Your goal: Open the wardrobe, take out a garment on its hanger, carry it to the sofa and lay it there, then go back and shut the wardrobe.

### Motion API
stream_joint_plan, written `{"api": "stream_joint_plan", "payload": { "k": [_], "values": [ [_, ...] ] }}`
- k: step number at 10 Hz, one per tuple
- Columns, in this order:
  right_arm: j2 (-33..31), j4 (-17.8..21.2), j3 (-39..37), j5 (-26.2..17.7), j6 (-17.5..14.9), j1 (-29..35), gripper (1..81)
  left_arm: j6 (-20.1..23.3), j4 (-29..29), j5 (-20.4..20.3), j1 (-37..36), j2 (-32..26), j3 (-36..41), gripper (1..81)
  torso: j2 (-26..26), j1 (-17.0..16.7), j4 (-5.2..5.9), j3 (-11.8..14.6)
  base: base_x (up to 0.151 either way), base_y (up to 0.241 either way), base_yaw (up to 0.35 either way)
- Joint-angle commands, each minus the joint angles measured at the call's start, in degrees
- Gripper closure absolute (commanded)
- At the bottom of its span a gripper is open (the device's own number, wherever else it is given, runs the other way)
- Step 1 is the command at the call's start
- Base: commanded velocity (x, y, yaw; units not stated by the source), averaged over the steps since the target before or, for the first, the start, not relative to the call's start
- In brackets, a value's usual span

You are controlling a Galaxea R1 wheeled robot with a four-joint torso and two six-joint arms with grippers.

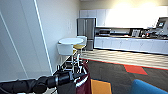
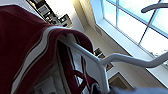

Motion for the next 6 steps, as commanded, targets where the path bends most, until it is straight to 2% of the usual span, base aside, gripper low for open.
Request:
{"api": "stream_joint_plan", "payload": {
  "k": [1,3,4,6],
  "values": [
    [-0.9,-0.4,0.7,-2.6,0.1,1.8,1.0,1.4,2.4,-6.0,-8.6,-0.6,2.5,81.1,0.0,0.0,-0.18,0.0,0.000,0.000,-0.285],
    [-1.0,-0.3,0.7,-2.7,0.1,1.8,1.0,1.4,2.4,-6.0,-8.6,-0.7,2.5,81.1,0.0,0.0,3.08,0.0,0.000,0.000,-0.285],
    [-0.9,-0.3,0.5,-2.7,0.1,1.8,1.0,1.4,2.4,-6.0,-8.7,-0.8,2.5,81.1,0.0,0.0,3.87,0.0,0.000,0.000,-0.284],
    [-0.7,-0.4,0.4,-2.6,0.1,1.6,1.0,1.4,2.4,-6.0,-8.6,-1.2,2.6,81.1,0.0,0.0,3.93,0.0,0.000,0.000,-0.285]
  ]
}}
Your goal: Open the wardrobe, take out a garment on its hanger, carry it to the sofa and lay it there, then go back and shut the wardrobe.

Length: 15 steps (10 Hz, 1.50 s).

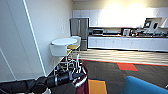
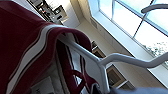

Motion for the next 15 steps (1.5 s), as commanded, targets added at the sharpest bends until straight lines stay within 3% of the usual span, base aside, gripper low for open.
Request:
{"api": "stream_joint_plan", "payload": {
  "k": [1,15],
  "values": [
    [-0.6,-0.4,0.4,-2.8,0.1,1.4,1.0,1.4,2.4,-6.0,-8.6,-0.8,2.5,81.1,0.0,0.0,0.00,0.0,0.000,0.000,-0.285],
    [0.3,-0.2,-0.5,-2.8,0.1,1.4,1.0,1.5,3.2,-6.0,-8.6,-1.2,3.7,81.1,0.0,0.0,0.00,0.0,0.000,0.000,-0.290]
  ]
}}
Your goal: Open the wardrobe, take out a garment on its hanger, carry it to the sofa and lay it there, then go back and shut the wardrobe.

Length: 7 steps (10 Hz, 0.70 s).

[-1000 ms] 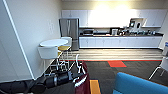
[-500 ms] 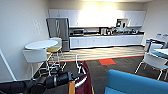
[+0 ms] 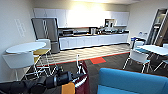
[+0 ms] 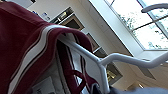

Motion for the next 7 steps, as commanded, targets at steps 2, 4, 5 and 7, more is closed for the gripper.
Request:
{"api": "stream_joint_plan", "payload": {
  "k": [2,4,5,7],
  "values": [
    [-0.1,-0.2,0.1,-2.8,0.1,1.4,1.0,1.5,2.6,-6.0,-8.6,-0.4,2.7,81.1,0.0,0.0,0.00,0.0,0.000,0.000,-0.290],
    [-0.1,-0.1,0.0,-2.8,0.1,1.6,1.0,1.5,2.6,-6.0,-8.7,-0.3,2.8,81.1,0.0,0.0,0.00,0.0,0.000,0.000,-0.290],
    [-0.1,-0.1,0.0,-2.8,0.1,1.6,1.0,1.5,2.6,-6.0,-8.6,-0.3,2.8,81.1,0.0,0.0,0.00,0.0,0.000,0.000,-0.291],
    [-0.1,-0.1,0.0,-2.8,0.1,1.6,1.0,1.5,2.6,-5.9,-8.7,-0.3,2.8,81.1,0.0,0.0,0.00,0.0,0.000,0.000,-0.291]
  ]
}}
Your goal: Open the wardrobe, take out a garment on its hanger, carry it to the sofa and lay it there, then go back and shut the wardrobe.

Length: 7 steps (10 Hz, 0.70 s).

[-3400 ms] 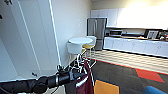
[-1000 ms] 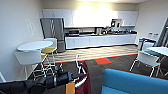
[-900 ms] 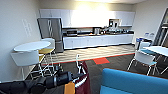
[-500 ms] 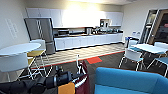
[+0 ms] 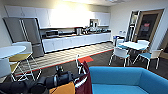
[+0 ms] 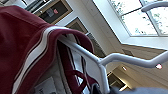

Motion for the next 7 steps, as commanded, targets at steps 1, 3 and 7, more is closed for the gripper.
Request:
{"api": "stream_joint_plan", "payload": {
  "k": [1,3,7],
  "values": [
    [-0.6,-0.1,0.3,-2.8,0.1,1.7,1.0,1.5,2.5,-5.9,-8.7,-0.3,2.6,81.1,0.0,0.0,0.00,0.0,0.000,0.000,-0.291],
    [-0.5,-0.1,0.3,-2.8,0.1,1.7,1.0,1.5,2.5,-5.9,-8.6,0.0,2.6,81.1,0.0,0.0,0.00,0.0,0.000,0.000,-0.291],
    [-0.2,-0.1,-0.2,-2.8,0.1,1.7,1.0,1.6,2.5,-5.9,-8.5,-0.3,2.7,81.1,0.0,0.0,0.00,0.0,0.000,0.000,-0.291]
  ]
}}
